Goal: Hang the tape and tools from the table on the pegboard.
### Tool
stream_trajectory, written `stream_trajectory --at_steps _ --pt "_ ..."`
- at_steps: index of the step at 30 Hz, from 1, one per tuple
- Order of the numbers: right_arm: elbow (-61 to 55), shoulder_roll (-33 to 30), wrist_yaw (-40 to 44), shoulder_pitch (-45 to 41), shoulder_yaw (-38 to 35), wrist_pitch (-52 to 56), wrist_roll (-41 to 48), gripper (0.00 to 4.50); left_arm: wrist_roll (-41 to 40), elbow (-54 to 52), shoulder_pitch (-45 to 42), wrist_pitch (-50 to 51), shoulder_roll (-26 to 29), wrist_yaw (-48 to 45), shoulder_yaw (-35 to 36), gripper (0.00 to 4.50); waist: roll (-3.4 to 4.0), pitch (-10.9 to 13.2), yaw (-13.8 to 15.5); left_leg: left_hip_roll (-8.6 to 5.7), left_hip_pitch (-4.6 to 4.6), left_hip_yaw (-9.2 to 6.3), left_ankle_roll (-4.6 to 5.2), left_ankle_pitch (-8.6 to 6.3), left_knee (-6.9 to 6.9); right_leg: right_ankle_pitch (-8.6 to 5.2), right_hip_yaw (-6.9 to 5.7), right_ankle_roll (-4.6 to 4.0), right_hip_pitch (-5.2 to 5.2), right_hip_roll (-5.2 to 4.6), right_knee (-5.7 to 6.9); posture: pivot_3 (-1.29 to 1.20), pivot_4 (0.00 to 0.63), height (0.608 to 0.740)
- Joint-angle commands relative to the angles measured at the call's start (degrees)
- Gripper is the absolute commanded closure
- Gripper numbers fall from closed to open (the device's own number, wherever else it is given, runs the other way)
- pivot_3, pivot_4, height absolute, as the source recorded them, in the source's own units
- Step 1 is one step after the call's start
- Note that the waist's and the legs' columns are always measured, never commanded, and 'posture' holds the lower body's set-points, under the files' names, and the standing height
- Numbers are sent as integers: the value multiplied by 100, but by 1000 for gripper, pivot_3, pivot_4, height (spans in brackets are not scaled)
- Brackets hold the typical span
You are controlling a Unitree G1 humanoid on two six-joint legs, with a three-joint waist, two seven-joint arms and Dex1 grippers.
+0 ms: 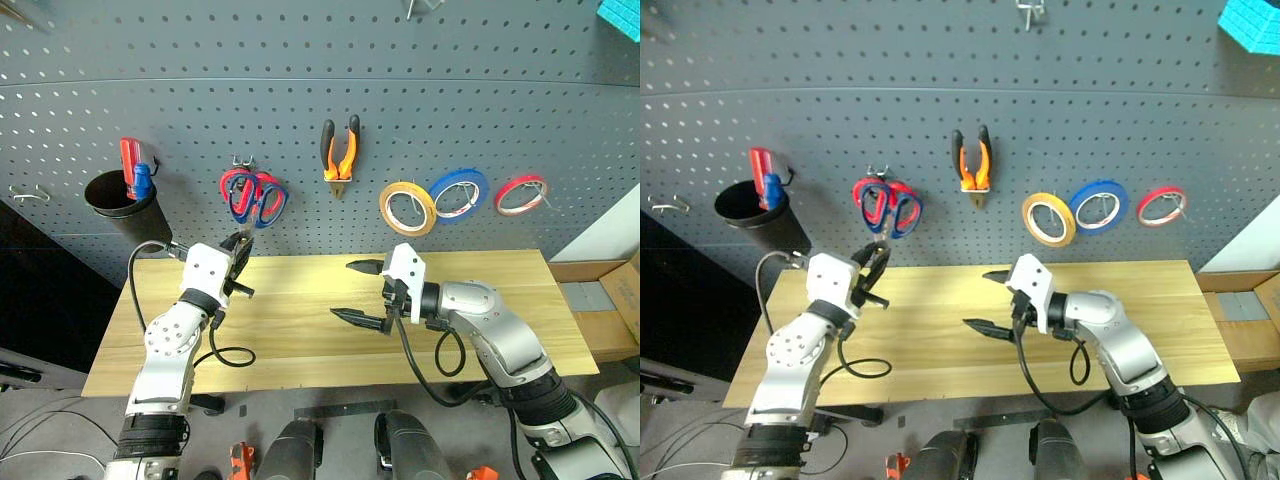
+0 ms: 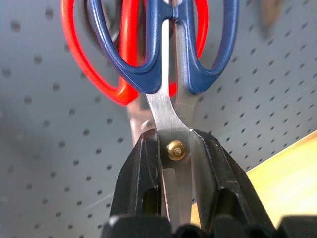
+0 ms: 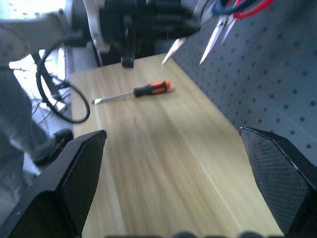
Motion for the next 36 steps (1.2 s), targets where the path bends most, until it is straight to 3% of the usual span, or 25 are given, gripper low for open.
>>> stream_trajectory --at_steps 1,5,20,30,32,36 --pt "-501 353 -346 -314 -454 102 450 0 -100 89 -147 -207 0 29 115 3965 0 0 -10 0 -1 0 0 0 0 0 1 0 0 0 0 -43 183 740" --pt "-778 588 -595 -648 -703 327 764 0 -124 182 -108 -215 37 53 168 4019 0 0 -25 0 0 1 0 0 0 0 2 0 -2 0 0 -49 189 740" --pt "-928 321 -484 -677 -391 388 652 0 -407 -103 -26 -27 -85 140 248 4032 2 -1 -126 0 0 2 1 0 0 0 3 0 -3 0 2 -40 185 740" --pt "-945 312 -501 -739 -352 436 653 0 -495 -302 187 145 -88 379 583 600 2 -1 -132 0 0 2 1 0 0 0 4 0 -3 0 3 -35 198 740" --pt "-981 267 -466 -693 -333 473 664 0 -578 -460 444 439 -36 278 616 600 2 -1 -138 0 0 2 1 0 0 0 4 0 -3 0 3 -35 198 740" --pt "-1284 -239 -9 -367 190 803 597 0 -1082 -699 965 2177 147 119 837 600 3 0 -139 1 -1 1 3 -2 -3 0 5 -1 -5 0 0 -15 219 740"
